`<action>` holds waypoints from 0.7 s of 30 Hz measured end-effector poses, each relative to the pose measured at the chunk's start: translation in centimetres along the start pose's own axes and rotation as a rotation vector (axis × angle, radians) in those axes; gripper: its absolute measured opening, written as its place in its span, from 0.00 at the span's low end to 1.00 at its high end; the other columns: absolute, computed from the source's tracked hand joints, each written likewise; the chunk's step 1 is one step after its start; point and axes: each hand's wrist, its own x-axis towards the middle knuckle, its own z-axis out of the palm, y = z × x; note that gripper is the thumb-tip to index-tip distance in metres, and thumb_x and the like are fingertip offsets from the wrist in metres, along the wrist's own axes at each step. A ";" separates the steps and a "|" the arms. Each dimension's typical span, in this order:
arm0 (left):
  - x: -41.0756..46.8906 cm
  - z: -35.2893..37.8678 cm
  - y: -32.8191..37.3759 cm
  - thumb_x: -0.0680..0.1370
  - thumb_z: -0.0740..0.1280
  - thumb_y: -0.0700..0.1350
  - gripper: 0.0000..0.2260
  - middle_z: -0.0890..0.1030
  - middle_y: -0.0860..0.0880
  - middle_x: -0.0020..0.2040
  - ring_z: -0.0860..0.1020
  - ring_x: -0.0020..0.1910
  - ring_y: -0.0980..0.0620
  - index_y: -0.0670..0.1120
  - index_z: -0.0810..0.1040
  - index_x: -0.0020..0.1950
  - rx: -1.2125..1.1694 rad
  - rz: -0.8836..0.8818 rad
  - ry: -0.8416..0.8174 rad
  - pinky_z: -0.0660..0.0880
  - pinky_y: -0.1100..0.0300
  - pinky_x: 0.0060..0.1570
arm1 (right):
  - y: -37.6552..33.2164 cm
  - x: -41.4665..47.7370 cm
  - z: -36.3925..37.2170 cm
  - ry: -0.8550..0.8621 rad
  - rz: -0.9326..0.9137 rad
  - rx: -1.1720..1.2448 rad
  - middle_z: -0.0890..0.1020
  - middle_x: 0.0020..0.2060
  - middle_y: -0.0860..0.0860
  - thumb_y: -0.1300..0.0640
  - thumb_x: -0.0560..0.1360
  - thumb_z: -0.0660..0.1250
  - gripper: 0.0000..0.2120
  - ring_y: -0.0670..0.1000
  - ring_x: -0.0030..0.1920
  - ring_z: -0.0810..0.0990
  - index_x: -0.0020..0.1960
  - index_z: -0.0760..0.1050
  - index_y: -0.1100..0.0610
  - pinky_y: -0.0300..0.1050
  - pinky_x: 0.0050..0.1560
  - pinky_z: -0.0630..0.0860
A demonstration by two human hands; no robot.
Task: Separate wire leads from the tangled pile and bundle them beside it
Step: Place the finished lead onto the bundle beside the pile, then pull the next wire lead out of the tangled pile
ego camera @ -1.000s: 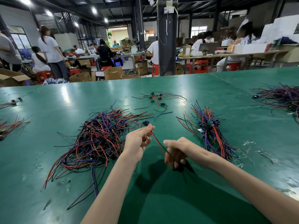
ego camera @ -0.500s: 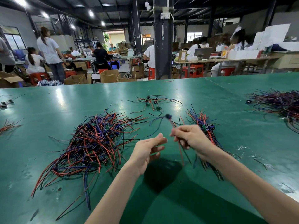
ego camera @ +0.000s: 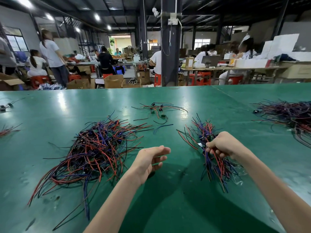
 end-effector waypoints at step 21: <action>-1.8 -0.2 0.8 0.78 0.63 0.50 0.14 0.81 0.48 0.41 0.78 0.41 0.47 0.43 0.82 0.40 1.241 0.575 0.509 0.71 0.57 0.43 | 0.4 -3.7 9.9 0.372 -0.622 -0.774 0.80 0.47 0.52 0.53 0.79 0.56 0.06 0.58 0.48 0.81 0.44 0.64 0.53 0.47 0.40 0.68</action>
